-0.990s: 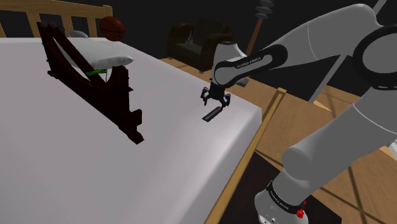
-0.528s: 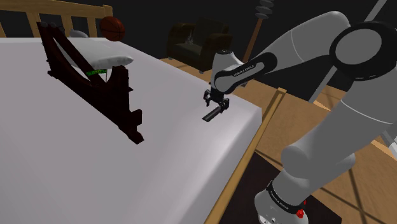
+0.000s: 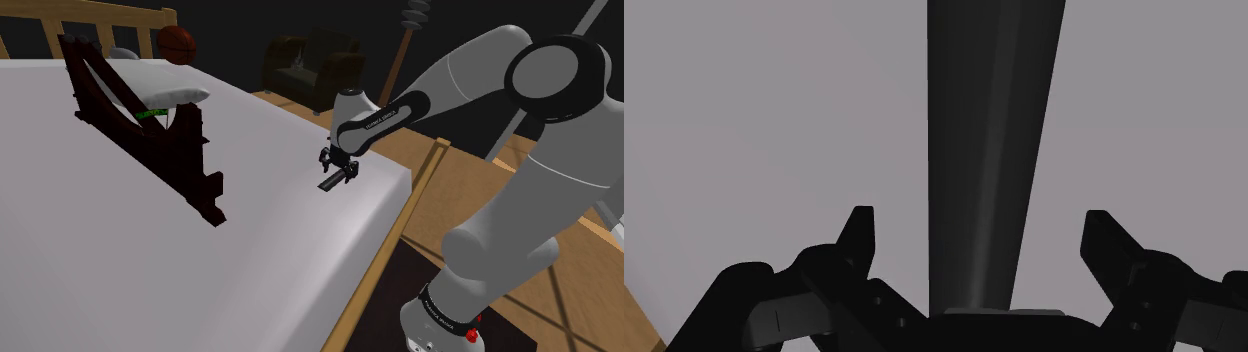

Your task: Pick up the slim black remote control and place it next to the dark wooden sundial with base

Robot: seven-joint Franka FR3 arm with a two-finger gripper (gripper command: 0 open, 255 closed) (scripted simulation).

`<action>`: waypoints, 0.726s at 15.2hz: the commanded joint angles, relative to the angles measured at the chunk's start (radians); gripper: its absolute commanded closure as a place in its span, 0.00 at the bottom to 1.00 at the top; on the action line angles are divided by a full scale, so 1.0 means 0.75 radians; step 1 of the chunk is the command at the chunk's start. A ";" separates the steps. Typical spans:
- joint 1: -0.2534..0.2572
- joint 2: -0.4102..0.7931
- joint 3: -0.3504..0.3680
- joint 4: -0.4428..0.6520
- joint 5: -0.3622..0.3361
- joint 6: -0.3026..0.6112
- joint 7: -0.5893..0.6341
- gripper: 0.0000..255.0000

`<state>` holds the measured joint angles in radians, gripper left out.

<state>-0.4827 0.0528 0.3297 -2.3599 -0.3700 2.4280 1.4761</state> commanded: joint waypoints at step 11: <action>-0.003 -0.004 -0.002 -0.005 0.001 0.003 -0.006 1.00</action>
<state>-0.4827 0.0450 0.3308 -2.3589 -0.3684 2.4326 1.4723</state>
